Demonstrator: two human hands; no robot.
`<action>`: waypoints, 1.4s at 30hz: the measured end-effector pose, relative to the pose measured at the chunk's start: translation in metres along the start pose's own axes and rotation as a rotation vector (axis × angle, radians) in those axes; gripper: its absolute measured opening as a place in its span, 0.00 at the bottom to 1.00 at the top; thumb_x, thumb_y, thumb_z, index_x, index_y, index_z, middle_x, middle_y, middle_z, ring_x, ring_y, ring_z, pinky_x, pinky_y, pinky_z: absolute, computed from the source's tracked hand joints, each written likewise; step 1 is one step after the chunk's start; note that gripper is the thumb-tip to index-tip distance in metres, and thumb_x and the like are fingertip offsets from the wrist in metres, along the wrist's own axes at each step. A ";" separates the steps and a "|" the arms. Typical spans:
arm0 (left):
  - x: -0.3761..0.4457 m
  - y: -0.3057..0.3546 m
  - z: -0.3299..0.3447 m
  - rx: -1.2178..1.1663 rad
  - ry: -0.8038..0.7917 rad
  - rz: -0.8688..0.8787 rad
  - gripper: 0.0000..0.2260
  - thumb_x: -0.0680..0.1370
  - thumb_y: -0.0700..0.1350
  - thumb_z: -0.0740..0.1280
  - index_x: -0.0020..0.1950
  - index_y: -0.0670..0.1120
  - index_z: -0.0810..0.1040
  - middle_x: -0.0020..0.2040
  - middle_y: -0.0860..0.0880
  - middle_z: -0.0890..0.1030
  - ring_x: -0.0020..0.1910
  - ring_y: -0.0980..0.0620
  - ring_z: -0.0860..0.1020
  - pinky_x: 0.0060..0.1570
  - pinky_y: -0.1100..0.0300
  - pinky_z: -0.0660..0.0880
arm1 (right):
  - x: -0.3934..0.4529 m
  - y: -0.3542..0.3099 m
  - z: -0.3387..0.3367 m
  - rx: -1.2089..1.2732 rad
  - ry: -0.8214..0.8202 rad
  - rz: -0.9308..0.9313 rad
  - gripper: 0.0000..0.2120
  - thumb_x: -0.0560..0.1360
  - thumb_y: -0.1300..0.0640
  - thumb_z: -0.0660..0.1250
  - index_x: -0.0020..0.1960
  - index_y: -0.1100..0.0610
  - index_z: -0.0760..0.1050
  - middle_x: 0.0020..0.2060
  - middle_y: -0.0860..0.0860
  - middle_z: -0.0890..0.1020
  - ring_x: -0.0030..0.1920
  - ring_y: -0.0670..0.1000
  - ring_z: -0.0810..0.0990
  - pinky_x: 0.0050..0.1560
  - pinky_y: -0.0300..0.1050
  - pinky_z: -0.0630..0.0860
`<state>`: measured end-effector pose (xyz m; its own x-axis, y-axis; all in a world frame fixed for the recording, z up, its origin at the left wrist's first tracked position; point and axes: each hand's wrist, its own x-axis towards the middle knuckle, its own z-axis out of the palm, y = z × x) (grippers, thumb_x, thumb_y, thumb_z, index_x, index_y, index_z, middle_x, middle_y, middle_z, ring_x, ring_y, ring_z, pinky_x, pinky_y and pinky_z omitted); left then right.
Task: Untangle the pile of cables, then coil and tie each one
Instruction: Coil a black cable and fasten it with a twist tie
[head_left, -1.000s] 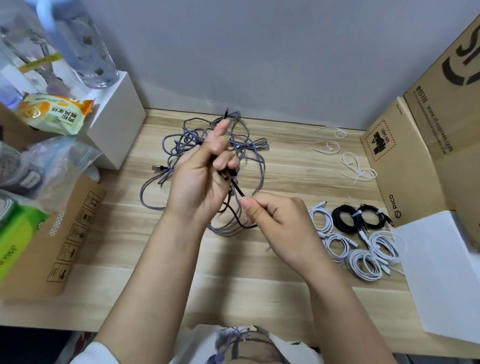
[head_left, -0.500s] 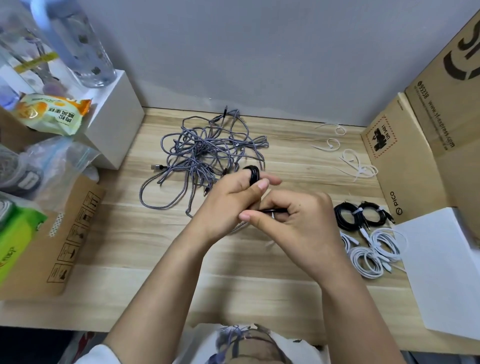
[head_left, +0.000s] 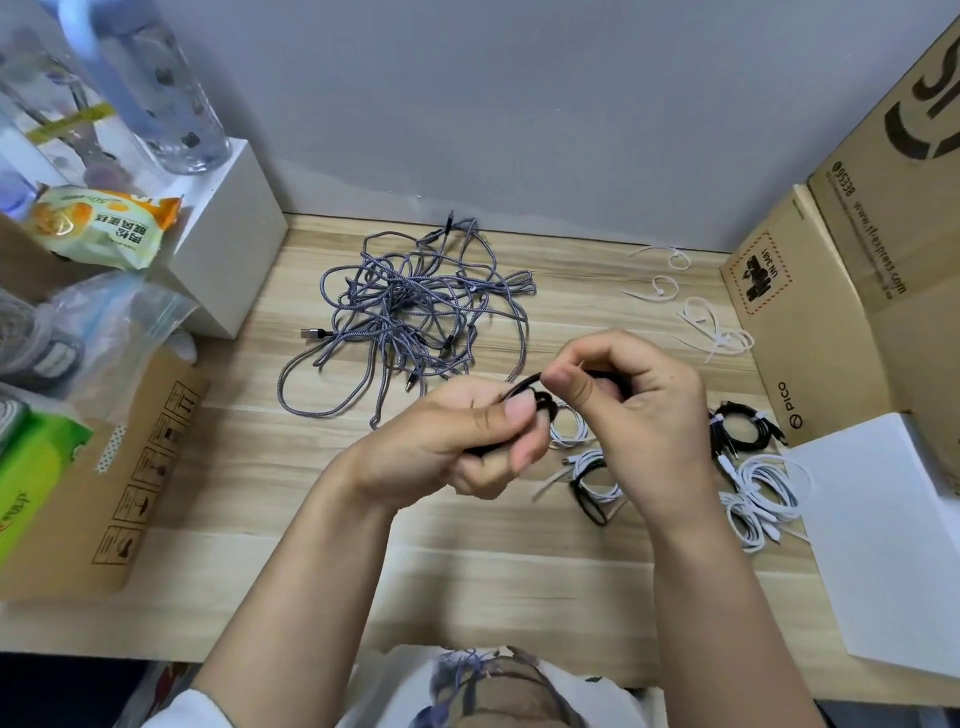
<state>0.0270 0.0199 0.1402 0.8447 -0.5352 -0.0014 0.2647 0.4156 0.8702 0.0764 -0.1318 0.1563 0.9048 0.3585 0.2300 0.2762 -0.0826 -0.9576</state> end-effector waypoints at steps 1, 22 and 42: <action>0.001 -0.001 0.000 -0.056 -0.030 0.032 0.13 0.76 0.57 0.64 0.37 0.51 0.77 0.22 0.57 0.59 0.21 0.58 0.53 0.22 0.66 0.52 | 0.000 0.001 0.002 0.002 -0.017 -0.006 0.04 0.67 0.45 0.69 0.35 0.43 0.78 0.30 0.53 0.77 0.30 0.55 0.67 0.32 0.48 0.65; 0.013 -0.002 0.001 0.393 0.673 -0.041 0.09 0.81 0.42 0.58 0.52 0.46 0.78 0.26 0.52 0.78 0.25 0.59 0.75 0.27 0.69 0.70 | -0.011 0.004 0.004 -0.410 -0.279 0.080 0.10 0.65 0.41 0.68 0.43 0.44 0.79 0.28 0.38 0.80 0.31 0.41 0.78 0.36 0.45 0.74; 0.008 0.009 -0.001 -0.731 -0.224 0.151 0.13 0.82 0.46 0.55 0.47 0.39 0.73 0.23 0.52 0.61 0.18 0.57 0.57 0.29 0.62 0.63 | 0.001 0.012 -0.003 -0.186 -0.159 0.038 0.12 0.74 0.41 0.57 0.36 0.43 0.72 0.28 0.52 0.71 0.30 0.47 0.67 0.34 0.45 0.65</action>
<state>0.0364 0.0207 0.1476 0.8025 -0.5376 0.2588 0.4595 0.8335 0.3067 0.0810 -0.1350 0.1455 0.8572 0.4926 0.1501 0.3114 -0.2636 -0.9130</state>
